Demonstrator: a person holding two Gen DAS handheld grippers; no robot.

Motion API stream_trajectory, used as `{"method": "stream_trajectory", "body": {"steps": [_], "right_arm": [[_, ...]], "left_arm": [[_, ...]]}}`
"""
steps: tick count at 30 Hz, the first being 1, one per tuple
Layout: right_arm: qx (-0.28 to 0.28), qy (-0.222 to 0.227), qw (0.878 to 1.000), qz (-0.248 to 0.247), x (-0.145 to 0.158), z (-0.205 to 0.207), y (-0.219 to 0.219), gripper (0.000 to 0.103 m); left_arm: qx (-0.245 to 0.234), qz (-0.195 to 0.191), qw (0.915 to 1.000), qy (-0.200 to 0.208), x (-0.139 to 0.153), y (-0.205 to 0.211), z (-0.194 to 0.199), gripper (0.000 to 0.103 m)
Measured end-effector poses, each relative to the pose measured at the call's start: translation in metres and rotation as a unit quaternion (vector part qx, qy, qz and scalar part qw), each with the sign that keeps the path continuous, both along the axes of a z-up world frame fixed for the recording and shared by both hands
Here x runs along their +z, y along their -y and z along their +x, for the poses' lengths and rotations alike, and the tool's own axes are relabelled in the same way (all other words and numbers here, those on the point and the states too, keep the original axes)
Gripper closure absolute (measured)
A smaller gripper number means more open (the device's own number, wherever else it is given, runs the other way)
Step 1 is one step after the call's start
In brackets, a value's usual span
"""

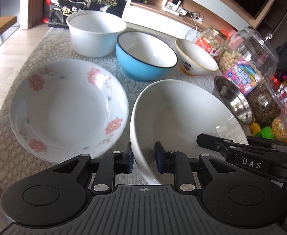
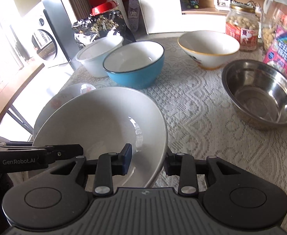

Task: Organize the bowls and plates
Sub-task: 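Carry the large white bowl with both tools over the flowered plate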

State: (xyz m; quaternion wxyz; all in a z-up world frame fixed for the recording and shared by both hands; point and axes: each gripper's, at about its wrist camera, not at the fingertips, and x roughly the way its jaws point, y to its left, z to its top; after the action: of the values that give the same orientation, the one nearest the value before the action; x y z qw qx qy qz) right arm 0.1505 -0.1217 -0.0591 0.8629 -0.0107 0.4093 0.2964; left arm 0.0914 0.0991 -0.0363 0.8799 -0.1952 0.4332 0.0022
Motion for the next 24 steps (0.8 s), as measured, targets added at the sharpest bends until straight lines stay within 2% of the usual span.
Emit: {"method": "stream_trajectory", "body": {"steps": [6, 12, 17, 24], "right_arm": [[0.055, 0.025, 0.998, 0.006, 0.016, 0.010, -0.062, 0.070], [0.111, -0.009, 0.994, -0.003, -0.003, 0.023, -0.127, 0.071], [0.118, -0.038, 0.992, -0.018, -0.023, 0.034, -0.155, 0.071], [0.114, -0.046, 0.992, -0.027, -0.033, 0.043, -0.162, 0.071]], "left_arm": [[0.057, 0.026, 0.9977, 0.024, 0.017, -0.046, -0.010, 0.078], [0.113, 0.063, 0.9916, -0.003, 0.007, -0.089, -0.013, 0.077], [0.120, 0.066, 0.9900, -0.036, -0.008, -0.110, -0.005, 0.077], [0.116, 0.050, 0.9910, -0.044, -0.024, -0.122, 0.008, 0.078]]}}
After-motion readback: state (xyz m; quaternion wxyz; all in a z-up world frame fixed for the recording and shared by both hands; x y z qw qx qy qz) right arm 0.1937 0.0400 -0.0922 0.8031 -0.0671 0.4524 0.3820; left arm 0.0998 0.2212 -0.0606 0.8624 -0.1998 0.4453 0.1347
